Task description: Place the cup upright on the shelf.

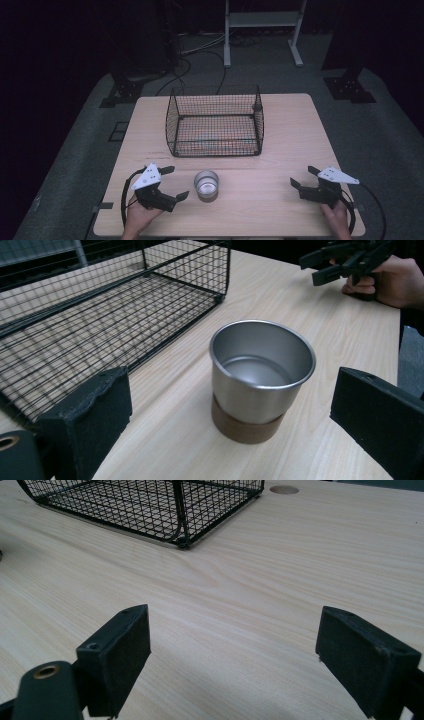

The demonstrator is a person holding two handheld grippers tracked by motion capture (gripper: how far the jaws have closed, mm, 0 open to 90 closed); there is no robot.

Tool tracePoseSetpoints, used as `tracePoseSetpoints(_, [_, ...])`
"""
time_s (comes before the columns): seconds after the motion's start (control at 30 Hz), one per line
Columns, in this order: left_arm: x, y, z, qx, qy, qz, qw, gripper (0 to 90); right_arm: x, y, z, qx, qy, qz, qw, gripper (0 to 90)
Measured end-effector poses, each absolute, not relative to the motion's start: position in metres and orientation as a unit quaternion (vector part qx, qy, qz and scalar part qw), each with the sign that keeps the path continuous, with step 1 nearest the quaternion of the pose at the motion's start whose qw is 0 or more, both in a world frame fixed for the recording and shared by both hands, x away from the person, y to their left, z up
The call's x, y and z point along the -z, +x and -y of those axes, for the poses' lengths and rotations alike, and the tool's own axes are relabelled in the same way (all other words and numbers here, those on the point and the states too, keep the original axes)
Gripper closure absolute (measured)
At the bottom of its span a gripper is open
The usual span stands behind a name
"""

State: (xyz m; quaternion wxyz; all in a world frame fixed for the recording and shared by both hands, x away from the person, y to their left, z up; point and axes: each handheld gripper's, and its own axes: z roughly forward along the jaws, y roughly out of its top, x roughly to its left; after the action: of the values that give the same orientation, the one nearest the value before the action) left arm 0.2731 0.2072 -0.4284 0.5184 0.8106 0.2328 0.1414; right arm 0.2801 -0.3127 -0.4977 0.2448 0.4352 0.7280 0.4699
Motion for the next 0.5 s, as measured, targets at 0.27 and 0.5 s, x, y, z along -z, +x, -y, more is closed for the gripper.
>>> tracePoseSetpoints(0.27, [0.427, 0.275, -0.193, -0.130, 0.826, -0.214, 0.505, 2.0, 0.498, 0.280, 0.313, -0.470, 0.433, -0.729, 0.245, 13.6])
tracePoseSetpoints(0.5, [0.431, 0.277, -0.181, -0.122, 0.838, -0.203, 0.491, 2.1, 0.498, 0.280, 0.312, -0.470, 0.431, -0.730, 0.246, 13.6])
